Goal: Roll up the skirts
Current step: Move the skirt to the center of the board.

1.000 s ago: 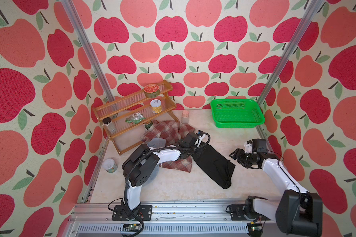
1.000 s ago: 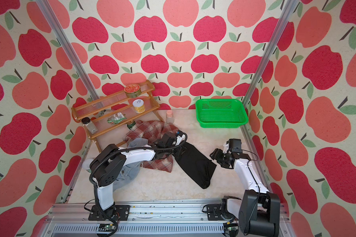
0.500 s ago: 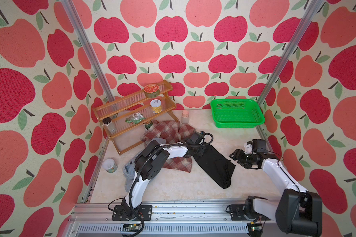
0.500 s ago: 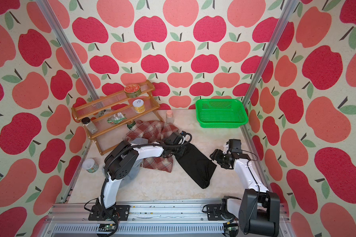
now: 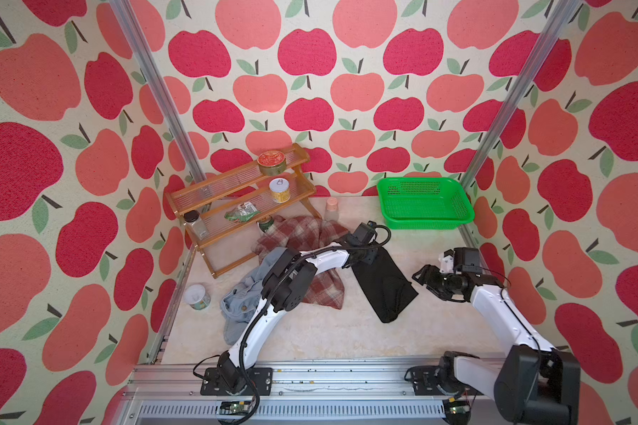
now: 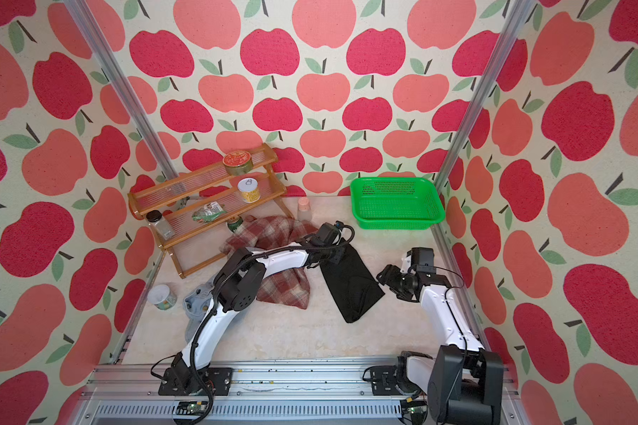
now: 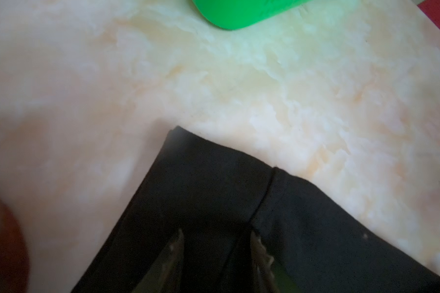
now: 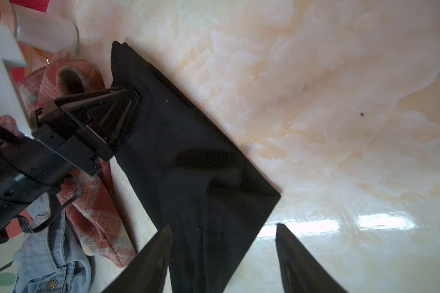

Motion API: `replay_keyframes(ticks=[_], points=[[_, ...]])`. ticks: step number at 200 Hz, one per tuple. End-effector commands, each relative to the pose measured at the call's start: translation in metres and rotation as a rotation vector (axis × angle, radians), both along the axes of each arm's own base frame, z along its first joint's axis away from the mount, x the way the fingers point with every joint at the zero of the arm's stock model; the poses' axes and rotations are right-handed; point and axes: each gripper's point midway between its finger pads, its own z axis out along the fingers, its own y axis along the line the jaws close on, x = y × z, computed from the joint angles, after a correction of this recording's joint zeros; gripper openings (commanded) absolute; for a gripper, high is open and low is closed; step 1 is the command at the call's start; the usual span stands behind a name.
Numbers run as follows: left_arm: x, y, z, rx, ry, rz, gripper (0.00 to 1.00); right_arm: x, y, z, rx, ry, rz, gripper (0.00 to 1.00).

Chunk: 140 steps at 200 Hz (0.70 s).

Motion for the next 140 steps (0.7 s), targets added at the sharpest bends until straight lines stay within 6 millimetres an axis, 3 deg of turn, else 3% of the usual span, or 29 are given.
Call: replay_keyframes(ticks=[1, 44, 61, 69, 93, 107, 125, 140], points=[[0.018, 0.031, -0.027, 0.104, 0.044, 0.052, 0.45, -0.003, 0.004, -0.001, -0.001, 0.001, 0.033, 0.68], [0.057, 0.043, -0.005, 0.027, 0.002, 0.114, 0.47, -0.011, 0.009, -0.011, 0.024, 0.026, 0.053, 0.67], [0.055, 0.036, 0.019, 0.017, -0.062, 0.069, 0.47, -0.011, 0.012, -0.016, 0.042, 0.038, 0.059, 0.67], [0.051, 0.034, 0.04, 0.006, -0.126, 0.035, 0.48, -0.01, 0.012, -0.017, 0.046, 0.04, 0.06, 0.67], [0.015, 0.023, 0.1, -0.072, -0.313, -0.121, 0.48, -0.003, 0.012, -0.017, 0.05, 0.037, 0.051, 0.68], [-0.021, 0.015, 0.114, -0.088, -0.363, -0.248, 0.48, 0.005, 0.009, -0.013, 0.061, 0.028, 0.032, 0.68], [-0.07, 0.008, 0.102, -0.065, -0.337, -0.385, 0.48, 0.017, -0.001, -0.001, 0.084, -0.006, -0.024, 0.68], [-0.097, 0.005, 0.085, -0.045, -0.305, -0.429, 0.48, 0.027, -0.012, 0.014, 0.101, -0.049, -0.072, 0.68]])
